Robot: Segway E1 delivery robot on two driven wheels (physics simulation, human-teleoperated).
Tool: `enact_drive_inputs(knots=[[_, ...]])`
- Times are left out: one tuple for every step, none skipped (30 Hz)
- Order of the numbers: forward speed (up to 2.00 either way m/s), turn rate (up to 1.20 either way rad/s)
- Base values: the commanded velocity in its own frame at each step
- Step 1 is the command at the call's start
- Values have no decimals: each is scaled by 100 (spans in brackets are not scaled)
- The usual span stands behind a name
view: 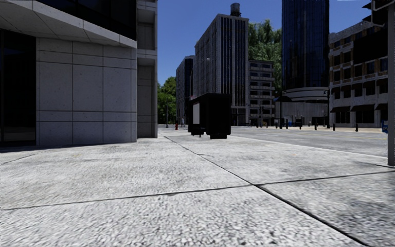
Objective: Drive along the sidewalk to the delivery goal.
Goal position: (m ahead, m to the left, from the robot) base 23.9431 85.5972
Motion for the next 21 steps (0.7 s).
enact_drive_inputs(knots=[[200, 0], [200, 0], [200, 0], [200, 0], [200, 0], [200, 0], [200, 0], [200, 0], [200, 0], [200, 0], [200, 0], [200, 0], [200, 0], [200, 0], [200, 0], [200, 0], [200, 0], [200, 0], [200, 0], [200, 0], [200, 0]])
